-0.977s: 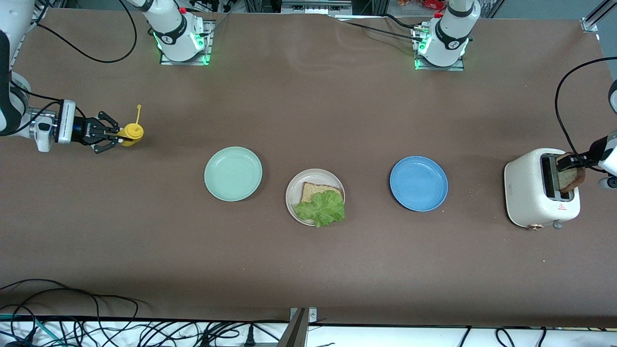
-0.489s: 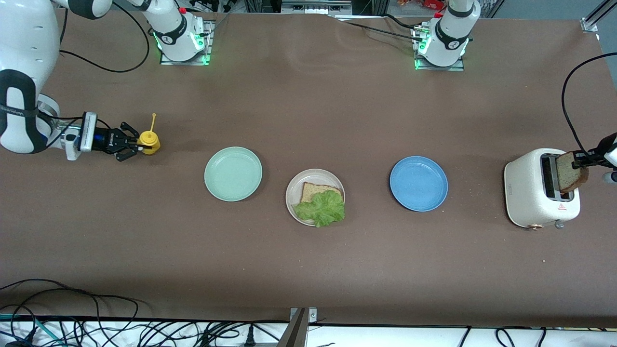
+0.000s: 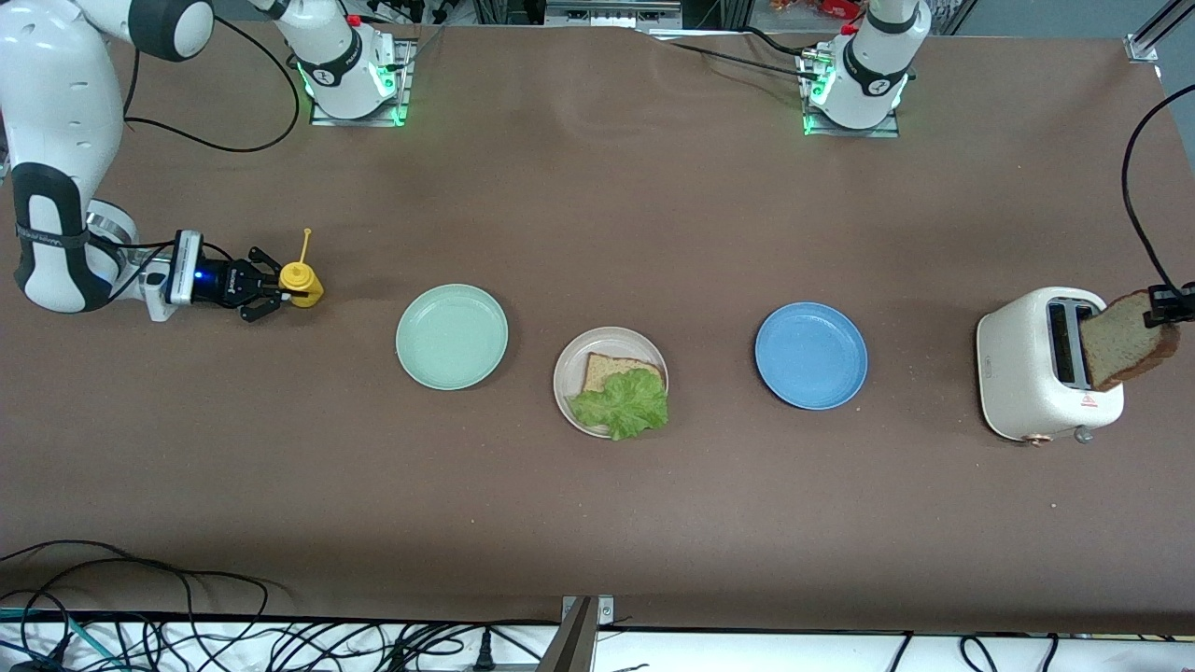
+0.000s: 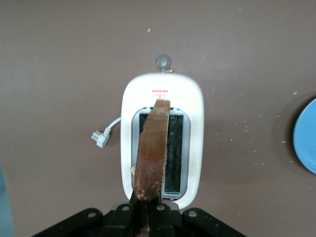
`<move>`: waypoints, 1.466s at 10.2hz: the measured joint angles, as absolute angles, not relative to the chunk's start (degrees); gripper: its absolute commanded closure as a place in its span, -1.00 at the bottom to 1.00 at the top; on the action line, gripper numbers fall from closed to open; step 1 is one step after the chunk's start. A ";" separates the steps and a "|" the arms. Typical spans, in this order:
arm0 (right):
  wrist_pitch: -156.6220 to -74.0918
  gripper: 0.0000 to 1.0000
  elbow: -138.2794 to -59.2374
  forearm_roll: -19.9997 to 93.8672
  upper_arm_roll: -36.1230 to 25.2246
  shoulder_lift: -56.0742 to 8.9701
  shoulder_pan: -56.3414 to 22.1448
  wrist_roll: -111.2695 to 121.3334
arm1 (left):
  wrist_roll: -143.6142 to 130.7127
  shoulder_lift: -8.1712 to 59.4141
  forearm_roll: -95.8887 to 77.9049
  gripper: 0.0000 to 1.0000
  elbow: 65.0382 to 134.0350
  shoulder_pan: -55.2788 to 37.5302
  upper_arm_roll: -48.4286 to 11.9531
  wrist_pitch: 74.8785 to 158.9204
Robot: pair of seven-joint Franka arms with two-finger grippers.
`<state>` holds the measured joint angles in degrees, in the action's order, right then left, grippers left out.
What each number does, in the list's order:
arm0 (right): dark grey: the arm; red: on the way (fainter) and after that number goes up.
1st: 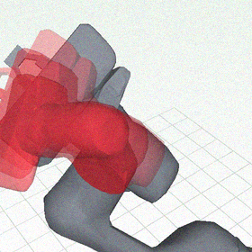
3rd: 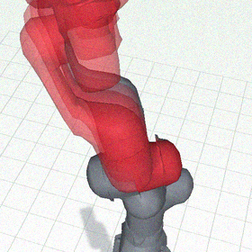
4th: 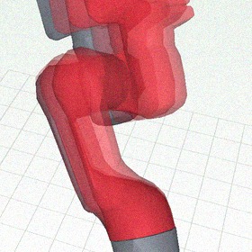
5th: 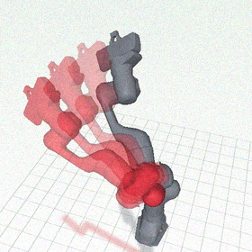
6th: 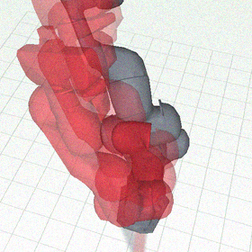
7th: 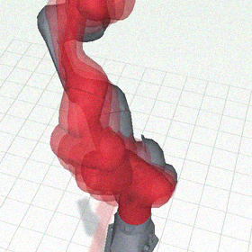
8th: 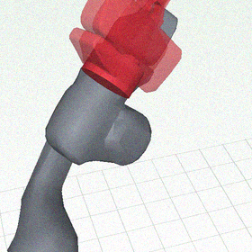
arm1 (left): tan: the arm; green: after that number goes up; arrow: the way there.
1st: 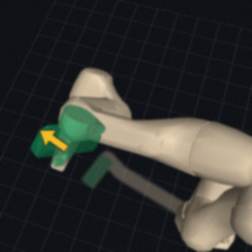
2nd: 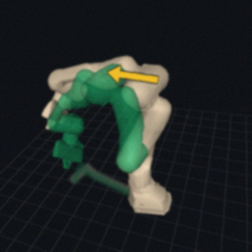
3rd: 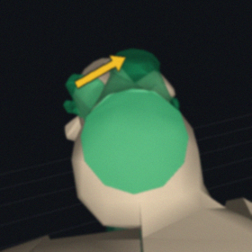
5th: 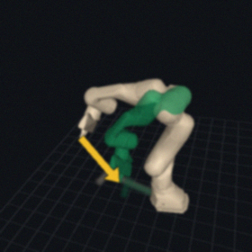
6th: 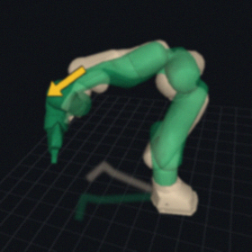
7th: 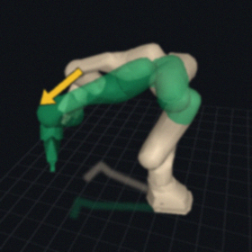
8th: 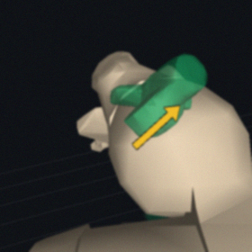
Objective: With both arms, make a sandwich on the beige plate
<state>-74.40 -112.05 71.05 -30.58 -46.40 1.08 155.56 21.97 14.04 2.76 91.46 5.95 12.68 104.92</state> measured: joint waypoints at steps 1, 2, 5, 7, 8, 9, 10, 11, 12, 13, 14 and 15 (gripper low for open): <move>-72.87 0.49 -110.68 71.08 -29.39 -47.95 2.94 155.58 | 21.66 14.31 2.16 1.00 87.16 4.45 11.82 100.06; -72.18 0.26 -109.72 71.11 -28.93 -49.00 3.69 155.59 | 20.04 15.03 0.37 1.00 83.42 2.48 11.34 94.93; -71.26 -0.49 -108.69 71.17 -28.78 -49.39 3.71 155.59 | 12.75 17.90 -16.97 1.00 80.23 -1.34 10.98 88.26; -71.23 -0.82 -108.40 71.17 -28.76 -49.40 3.75 155.58 | 10.07 20.83 -29.14 1.00 80.24 -4.88 10.79 87.13; -71.24 -0.84 -107.55 71.16 -28.80 -49.40 3.85 155.54 | 8.32 22.85 -35.38 1.00 80.27 -7.42 10.61 87.10; -71.26 -0.84 -106.22 70.48 -29.00 -49.40 4.29 155.25 | 7.01 25.14 -41.62 1.00 80.27 -9.75 10.49 87.10; -71.28 -0.85 -104.47 68.62 -29.23 -49.41 5.44 154.58 | 6.80 27.74 -47.33 1.00 80.28 -12.09 10.38 87.16; -71.28 -0.85 -102.25 65.92 -29.38 -49.40 7.09 153.14 | 6.79 30.37 -51.84 1.00 80.23 -14.80 10.34 87.77; -71.26 -0.84 -99.22 63.29 -29.44 -49.36 9.13 150.05 | 6.78 33.09 -56.25 1.00 80.14 -17.83 10.30 90.26; -71.19 -0.84 -95.73 60.80 -29.54 -49.26 10.77 145.38 | 6.75 35.40 -60.51 1.00 80.04 -20.45 10.31 94.17; -71.08 -0.84 -92.38 58.26 -29.68 -48.92 11.57 139.55 | 6.75 37.28 -63.69 1.00 79.95 -22.69 10.28 97.76; -70.97 -0.84 -89.30 55.89 -29.89 -48.17 11.56 132.86 | 6.74 38.88 -65.96 1.00 79.91 -25.02 10.27 101.99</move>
